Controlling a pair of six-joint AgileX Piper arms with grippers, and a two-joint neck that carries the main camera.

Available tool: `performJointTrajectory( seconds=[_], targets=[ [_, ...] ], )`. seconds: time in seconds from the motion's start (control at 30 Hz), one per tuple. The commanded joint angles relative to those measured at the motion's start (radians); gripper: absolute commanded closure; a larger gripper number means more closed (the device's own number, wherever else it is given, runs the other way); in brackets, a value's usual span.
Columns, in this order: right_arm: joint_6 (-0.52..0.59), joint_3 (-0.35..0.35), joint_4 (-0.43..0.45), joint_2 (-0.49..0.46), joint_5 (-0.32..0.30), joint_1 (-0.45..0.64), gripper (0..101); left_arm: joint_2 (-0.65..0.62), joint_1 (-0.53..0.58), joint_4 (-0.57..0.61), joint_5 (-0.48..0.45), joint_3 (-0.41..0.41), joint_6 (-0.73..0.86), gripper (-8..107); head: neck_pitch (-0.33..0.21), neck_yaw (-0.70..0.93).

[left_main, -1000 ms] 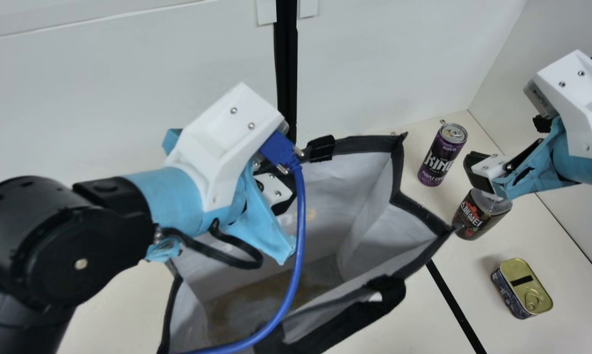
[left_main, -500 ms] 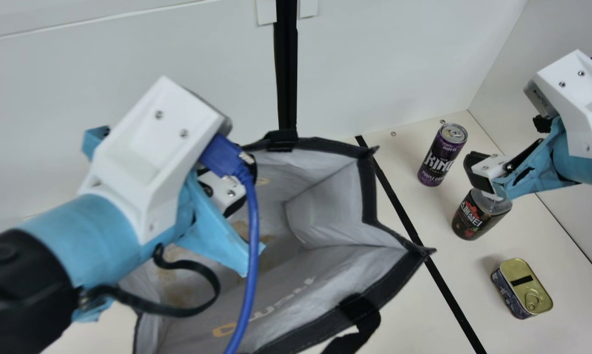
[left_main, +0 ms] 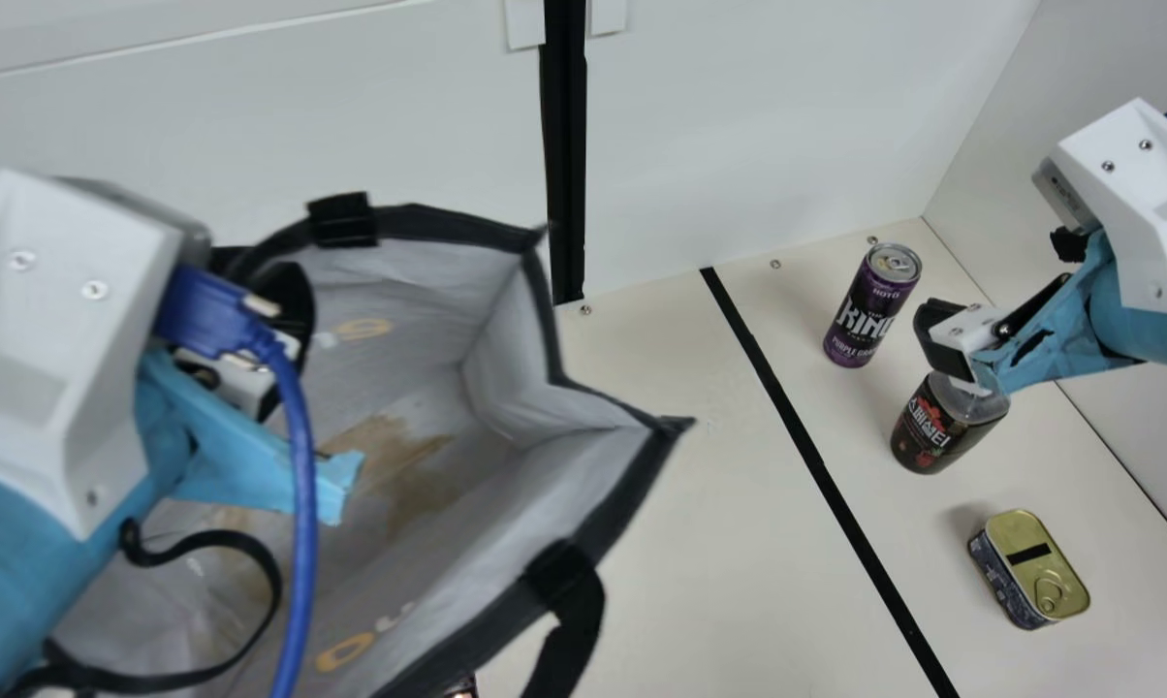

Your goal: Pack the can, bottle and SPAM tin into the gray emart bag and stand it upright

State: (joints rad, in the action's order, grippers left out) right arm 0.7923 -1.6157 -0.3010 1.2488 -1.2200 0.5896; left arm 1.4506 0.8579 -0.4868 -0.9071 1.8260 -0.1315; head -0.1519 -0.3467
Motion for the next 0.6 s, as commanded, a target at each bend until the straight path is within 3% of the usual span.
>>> performJointTrajectory(
  seconds=[0.0,0.33,0.57],
  targets=[
    [0.0,0.0,0.0,0.0,0.0,0.0,6,-0.021,0.0,-0.139,0.0,-0.045,-0.101,107,-0.023,-0.002],
    [0.0,0.0,0.0,0.0,0.0,0.0,6,-0.105,0.03,-0.51,-0.034,-0.21,-0.4,107,-0.023,-0.002],
    [0.0,0.0,0.0,0.0,0.0,0.0,6,-0.139,0.088,-0.749,-0.118,-0.321,-0.587,107,-0.023,-0.002]
  ],
)
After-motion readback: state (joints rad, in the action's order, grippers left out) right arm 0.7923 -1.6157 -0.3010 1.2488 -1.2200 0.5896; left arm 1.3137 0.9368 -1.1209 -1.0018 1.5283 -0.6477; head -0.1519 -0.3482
